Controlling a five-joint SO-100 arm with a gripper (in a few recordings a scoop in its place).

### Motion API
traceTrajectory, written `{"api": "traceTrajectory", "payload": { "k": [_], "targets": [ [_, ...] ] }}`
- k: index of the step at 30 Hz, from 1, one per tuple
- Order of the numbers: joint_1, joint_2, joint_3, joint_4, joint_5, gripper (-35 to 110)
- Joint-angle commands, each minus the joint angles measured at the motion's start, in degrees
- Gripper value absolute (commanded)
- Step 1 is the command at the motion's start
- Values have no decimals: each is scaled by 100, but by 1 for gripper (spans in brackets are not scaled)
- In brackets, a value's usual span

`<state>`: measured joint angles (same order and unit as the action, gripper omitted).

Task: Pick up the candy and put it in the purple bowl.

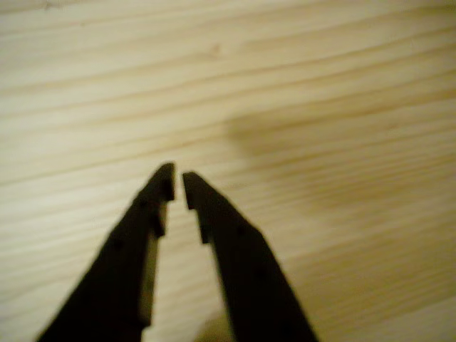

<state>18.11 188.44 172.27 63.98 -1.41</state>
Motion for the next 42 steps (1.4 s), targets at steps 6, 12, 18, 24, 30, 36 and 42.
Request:
{"api": "traceTrajectory", "payload": {
  "k": [6,12,18,24,30,36,42],
  "targets": [
    [-369,62,-53,-53,-457,-1],
    [-281,62,-53,-53,-387,-1],
    [-193,62,-53,-53,-272,-1],
    [-62,62,-53,-53,-141,-1],
    [-62,62,-53,-53,-158,-1],
    [-62,62,-53,-53,-158,-1],
    [-62,62,-53,-53,-158,-1]
  ]
}}
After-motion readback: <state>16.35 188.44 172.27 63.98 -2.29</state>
